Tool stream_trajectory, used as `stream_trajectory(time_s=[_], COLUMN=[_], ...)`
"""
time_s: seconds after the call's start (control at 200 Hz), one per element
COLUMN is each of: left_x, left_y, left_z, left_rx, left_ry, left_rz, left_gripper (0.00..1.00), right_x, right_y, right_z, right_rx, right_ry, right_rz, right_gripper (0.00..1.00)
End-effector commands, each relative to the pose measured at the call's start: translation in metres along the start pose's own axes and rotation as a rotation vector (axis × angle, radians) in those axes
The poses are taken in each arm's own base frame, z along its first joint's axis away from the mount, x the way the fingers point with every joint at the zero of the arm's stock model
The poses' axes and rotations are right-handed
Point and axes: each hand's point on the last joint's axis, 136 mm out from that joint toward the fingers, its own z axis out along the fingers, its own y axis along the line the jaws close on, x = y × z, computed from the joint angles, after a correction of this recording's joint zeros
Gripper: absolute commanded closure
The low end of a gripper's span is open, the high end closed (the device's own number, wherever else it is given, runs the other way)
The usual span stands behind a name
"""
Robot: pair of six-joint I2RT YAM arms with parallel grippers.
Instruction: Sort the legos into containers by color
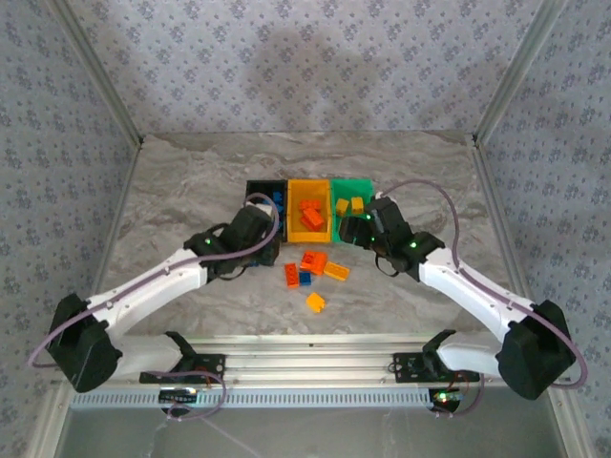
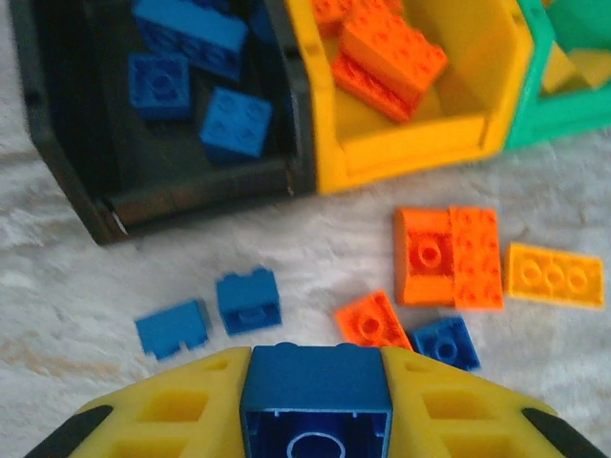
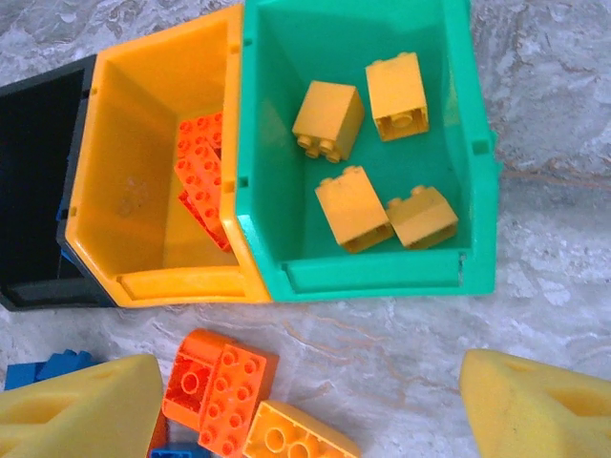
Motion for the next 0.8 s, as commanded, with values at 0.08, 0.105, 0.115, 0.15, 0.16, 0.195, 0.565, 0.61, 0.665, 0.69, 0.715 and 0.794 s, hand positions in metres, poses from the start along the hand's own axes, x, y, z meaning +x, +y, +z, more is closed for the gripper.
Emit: stream_trajectory(time_s=[0.08, 0.105, 0.115, 0.15, 0.16, 0.195, 0.565, 0.61, 0.665, 0.69, 0.715, 0.794], left_x=[-0.054, -0.059, -0.061, -0.068, -0.070, -0.076, -0.116, -0.119, -0.122, -0.124, -0.125, -0.122], left_y=[0.017, 0.021, 0.023, 0.028, 0.029, 0.032, 0.047, 0.044, 0.038, 0.033, 0.030, 0.017], left_z=[0.032, 0.039, 0.041, 0.051, 0.054, 0.061, 0.098, 0.095, 0.084, 0.079, 0.073, 0.051], left_rx=[-0.049, -0.055, -0.060, -0.078, -0.082, -0.093, -0.155, -0.136, -0.107, -0.088, -0.072, -0.017], left_ry=[-0.050, -0.048, -0.048, -0.041, -0.042, -0.039, -0.029, -0.033, -0.052, -0.064, -0.076, -0.104], left_rz=[-0.092, -0.109, -0.116, -0.135, -0.139, -0.148, -0.209, -0.217, -0.226, -0.226, -0.228, -0.222], left_gripper=[0.68, 0.68, 0.68, 0.68, 0.68, 0.68, 0.32, 0.28, 0.22, 0.19, 0.17, 0.09], right_x=[0.011, 0.011, 0.011, 0.011, 0.012, 0.013, 0.034, 0.038, 0.043, 0.046, 0.049, 0.061], right_y=[-0.009, -0.009, -0.010, -0.011, -0.012, -0.014, -0.017, -0.017, -0.014, -0.014, -0.012, -0.006], right_z=[-0.003, -0.005, -0.005, -0.006, -0.006, -0.008, -0.014, -0.015, -0.014, -0.013, -0.013, -0.009], right_rx=[0.028, 0.028, 0.030, 0.035, 0.038, 0.042, 0.015, 0.010, 0.000, -0.004, -0.013, -0.030], right_ry=[0.004, 0.001, 0.001, -0.003, -0.001, -0.001, 0.034, 0.044, 0.057, 0.065, 0.077, 0.118], right_rz=[0.025, 0.022, 0.022, 0.020, 0.020, 0.018, 0.008, 0.001, -0.013, -0.020, -0.028, -0.068], right_gripper=[0.17, 0.17, 0.17, 0.17, 0.17, 0.17, 0.15, 0.15, 0.15, 0.15, 0.14, 0.14])
